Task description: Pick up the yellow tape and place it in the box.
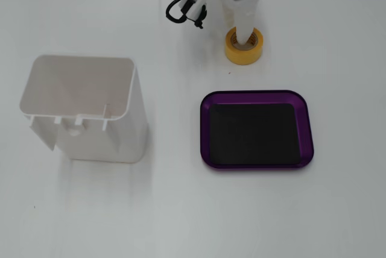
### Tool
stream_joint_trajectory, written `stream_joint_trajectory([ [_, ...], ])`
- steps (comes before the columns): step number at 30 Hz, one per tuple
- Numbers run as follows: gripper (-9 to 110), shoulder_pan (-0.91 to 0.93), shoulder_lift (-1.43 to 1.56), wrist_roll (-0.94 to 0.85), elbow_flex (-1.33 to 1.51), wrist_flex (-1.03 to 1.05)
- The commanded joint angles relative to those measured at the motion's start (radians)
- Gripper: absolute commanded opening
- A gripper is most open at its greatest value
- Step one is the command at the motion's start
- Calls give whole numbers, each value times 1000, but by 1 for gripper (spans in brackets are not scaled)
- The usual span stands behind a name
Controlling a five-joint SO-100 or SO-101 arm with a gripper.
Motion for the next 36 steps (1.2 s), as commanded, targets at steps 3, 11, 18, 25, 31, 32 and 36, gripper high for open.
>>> stream_joint_trajectory([
  [3,12,0,5,2,31,-46],
  [11,11,2,5,0,104,-112],
  [18,-1,0,6,-2,109,-114],
  [25,-1,0,110,104,5,-37],
  [31,-1,64,295,236,-137,-69],
  [32,-1,87,308,236,-135,-110],
  [36,-1,160,308,236,-129,-308],
])
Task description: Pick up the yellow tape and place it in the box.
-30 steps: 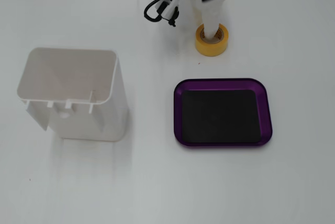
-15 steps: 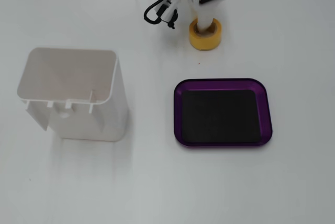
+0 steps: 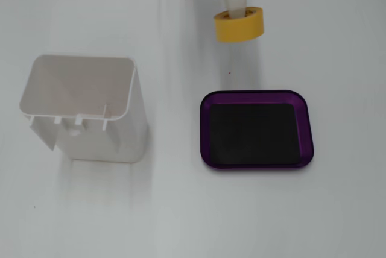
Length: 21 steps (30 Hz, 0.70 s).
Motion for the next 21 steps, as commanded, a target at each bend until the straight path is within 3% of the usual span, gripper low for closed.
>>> stream_joint_trajectory([
  [1,-1,48,35,8,-29,-169],
  [6,-1,52,-26,6,18,-383],
  [21,0,-37,-457,5,-98,-423],
])
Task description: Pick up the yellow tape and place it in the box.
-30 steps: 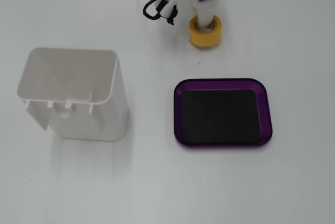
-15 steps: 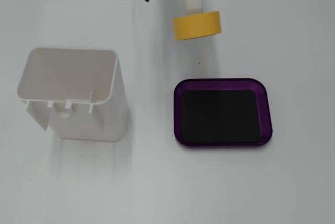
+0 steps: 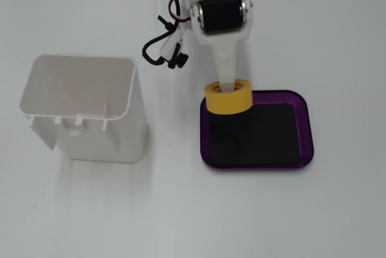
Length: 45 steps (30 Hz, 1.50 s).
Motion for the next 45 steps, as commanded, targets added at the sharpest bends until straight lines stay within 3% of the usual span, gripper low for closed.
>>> stream_joint_trajectory([
  [1,0,-48,-9,5,-60,-11],
  [24,5,-49,5,-54,-52,-3],
  [27,5,-44,44,-54,-61,97],
  [37,5,-43,575,-64,-21,416],
  [45,5,-41,1131,-64,305,572],
])
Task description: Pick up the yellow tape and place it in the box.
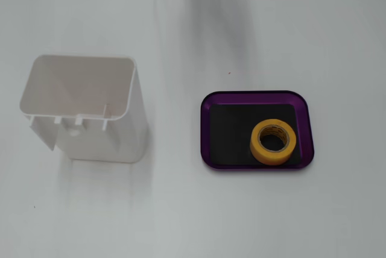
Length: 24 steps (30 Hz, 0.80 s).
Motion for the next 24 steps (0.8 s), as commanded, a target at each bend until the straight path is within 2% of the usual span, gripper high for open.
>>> stream_joint_trajectory([
  [1,5,-3,268,-6,172,18],
  [6,5,5,604,-6,477,6],
  [10,5,104,811,8,676,5],
  [15,5,196,787,25,831,17],
  [20,5,190,769,196,859,66],
  [24,0,132,769,229,861,140],
])
